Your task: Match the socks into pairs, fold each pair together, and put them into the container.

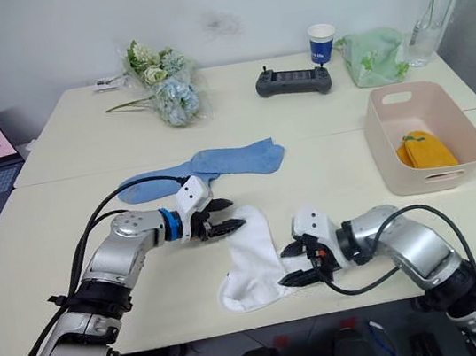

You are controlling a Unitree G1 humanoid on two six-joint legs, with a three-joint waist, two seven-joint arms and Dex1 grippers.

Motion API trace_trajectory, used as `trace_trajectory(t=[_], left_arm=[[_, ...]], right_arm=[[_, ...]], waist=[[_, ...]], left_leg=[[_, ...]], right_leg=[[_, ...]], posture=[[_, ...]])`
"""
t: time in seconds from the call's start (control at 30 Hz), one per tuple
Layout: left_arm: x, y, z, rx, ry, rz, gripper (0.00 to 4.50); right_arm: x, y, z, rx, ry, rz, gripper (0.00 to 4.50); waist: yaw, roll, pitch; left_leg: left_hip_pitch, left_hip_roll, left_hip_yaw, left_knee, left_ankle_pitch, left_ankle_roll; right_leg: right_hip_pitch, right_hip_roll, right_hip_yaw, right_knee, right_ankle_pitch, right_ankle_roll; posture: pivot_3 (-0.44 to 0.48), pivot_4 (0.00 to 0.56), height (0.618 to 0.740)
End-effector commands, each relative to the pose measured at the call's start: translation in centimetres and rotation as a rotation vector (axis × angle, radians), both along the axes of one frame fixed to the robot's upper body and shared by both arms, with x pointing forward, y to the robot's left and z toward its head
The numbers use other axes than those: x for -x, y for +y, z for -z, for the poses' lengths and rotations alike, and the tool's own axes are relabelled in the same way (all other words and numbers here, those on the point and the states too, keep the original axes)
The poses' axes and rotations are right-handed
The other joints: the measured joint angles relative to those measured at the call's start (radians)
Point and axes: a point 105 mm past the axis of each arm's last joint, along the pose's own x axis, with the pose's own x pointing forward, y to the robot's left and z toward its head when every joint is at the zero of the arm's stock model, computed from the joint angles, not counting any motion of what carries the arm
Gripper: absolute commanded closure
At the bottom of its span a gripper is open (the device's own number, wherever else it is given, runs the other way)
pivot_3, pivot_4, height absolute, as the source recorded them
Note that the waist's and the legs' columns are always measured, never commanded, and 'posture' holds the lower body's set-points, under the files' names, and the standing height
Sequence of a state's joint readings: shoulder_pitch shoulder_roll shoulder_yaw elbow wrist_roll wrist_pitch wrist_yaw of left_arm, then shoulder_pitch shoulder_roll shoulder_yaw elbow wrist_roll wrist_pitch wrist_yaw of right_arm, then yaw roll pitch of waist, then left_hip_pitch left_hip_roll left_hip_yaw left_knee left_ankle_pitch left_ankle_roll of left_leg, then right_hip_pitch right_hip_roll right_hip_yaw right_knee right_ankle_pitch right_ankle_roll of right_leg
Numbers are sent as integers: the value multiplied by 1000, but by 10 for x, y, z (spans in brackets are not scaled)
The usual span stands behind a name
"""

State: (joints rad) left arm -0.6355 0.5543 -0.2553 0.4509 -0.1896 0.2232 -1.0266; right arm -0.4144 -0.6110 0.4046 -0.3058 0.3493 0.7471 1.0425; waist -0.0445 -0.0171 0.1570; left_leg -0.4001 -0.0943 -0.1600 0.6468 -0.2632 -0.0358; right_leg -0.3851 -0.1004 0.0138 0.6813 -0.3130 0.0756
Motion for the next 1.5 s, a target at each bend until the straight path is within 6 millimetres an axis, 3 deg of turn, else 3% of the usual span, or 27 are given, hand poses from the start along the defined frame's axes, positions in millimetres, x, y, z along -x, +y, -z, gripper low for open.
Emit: trace_trajectory(t=[0.03, 0.2, 0.23, 0.57, 0.67, 0.77, 1.4, 1.5], left_arm=[[-3, -2, -7, 3, -22, 21, 2523], [-1, -6, -5, -2, -5, 46, 4131], [-1, -7, -5, -3, -2, 49, 4450], [2, 0, -6, 1, -12, 28, 4488], [1, 1, -7, -2, -13, 21, 4500], [3, 0, -8, 3, -8, 29, 4500], [7, 2, -3, -15, -7, 16, 4500], [9, 3, -2, -17, -6, 14, 4500]], right_arm=[[-2, 4, -5, -7, -32, -13, 2782], [-5, 1, -2, 10, -35, -7, 4492], [-5, 1, -2, 11, -37, -6, 4500], [-12, -4, -7, 6, -62, 6, 4500], [-12, -4, 0, 27, -47, 14, 3943], [-7, -3, 3, 24, 0, 3, 2963], [-2, 10, 0, -65, 172, 20, 2963], [-6, 7, 2, -57, 159, 38, 3567]], waist=[[0, 0, 0], [0, 0, 0], [0, 0, 0], [-1, 0, 0], [-1, 0, 0], [-3, 0, 0], [-6, 0, 0], [-7, 0, 0]], left_leg=[[0, 0, 0, 0, 0, 0], [0, 0, 0, 0, 0, 0], [0, 0, 0, 0, 0, 0], [0, 0, 0, 0, 0, 0], [0, 0, 0, 0, 0, 0], [0, 0, 0, 0, 0, 0], [0, 0, -1, 0, 0, 0], [0, 0, -1, 0, 0, 0]], right_leg=[[0, 0, 0, 0, 0, 0], [0, 0, 0, 0, 0, 0], [0, 0, 0, 0, 0, 0], [0, 0, 0, 0, 0, 0], [0, 0, 0, 0, 0, 0], [0, 0, 0, 0, 0, 0], [0, 0, 0, 1, 0, 0], [0, 0, 0, 1, 0, 0]], posture=[[0, 150, 740], [0, 150, 740], [0, 150, 740], [0, 150, 740], [0, 150, 740], [0, 150, 740], [0, 150, 740], [0, 150, 740]])
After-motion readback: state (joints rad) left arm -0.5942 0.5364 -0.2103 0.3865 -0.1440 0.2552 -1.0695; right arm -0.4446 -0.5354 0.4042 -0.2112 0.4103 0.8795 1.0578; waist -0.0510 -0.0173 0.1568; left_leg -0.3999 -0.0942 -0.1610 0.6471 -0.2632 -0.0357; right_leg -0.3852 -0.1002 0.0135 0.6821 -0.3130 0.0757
